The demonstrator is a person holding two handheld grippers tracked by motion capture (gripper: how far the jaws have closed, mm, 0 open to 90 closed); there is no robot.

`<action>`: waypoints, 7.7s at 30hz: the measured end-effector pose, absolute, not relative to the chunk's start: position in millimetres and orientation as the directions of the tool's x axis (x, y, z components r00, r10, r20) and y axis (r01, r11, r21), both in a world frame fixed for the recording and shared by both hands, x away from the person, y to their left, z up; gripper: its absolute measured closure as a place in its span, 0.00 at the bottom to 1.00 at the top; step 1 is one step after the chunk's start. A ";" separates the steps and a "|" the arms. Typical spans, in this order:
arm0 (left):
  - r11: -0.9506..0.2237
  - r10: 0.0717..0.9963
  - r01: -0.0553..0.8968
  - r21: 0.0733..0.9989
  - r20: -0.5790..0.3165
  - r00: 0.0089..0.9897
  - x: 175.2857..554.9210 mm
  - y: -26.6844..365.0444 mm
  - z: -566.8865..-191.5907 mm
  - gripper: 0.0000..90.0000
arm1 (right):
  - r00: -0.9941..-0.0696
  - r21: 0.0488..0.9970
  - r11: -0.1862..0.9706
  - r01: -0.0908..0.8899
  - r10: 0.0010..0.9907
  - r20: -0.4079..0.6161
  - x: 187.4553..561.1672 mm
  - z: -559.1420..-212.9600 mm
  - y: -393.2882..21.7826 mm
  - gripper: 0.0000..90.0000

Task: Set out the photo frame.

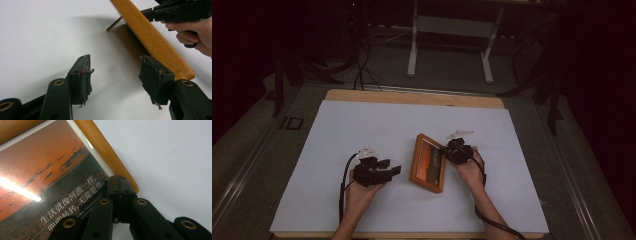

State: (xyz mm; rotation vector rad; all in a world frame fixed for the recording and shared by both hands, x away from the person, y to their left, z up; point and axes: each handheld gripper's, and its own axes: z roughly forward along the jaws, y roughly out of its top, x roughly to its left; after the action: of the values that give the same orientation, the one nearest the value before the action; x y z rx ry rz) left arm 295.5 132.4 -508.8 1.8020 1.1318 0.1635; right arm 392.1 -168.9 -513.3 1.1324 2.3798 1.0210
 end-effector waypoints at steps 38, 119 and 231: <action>-0.149 0.675 0.630 0.762 -0.388 0.628 282.4 78.6 -510.8 0.36 | -0.636 0.723 0.424 0.545 0.772 0.027 391.5 -514.2 -169.9 1.00; -0.227 0.631 0.469 0.853 -0.238 0.738 262.7 0.6 -509.0 0.61 | -0.626 0.849 0.374 0.374 0.777 -0.066 326.9 -436.6 -251.4 1.00; -0.482 0.292 0.221 0.848 -0.082 0.953 319.7 31.2 -419.8 0.69 | -0.888 0.870 0.447 0.208 0.458 -0.023 313.1 -445.4 -228.6 0.56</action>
State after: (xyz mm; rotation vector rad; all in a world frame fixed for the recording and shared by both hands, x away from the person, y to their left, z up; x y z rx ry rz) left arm 319.7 31.2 -419.8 2.0923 0.3623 0.0891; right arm 313.1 -228.6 -445.4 0.5759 2.4446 1.4166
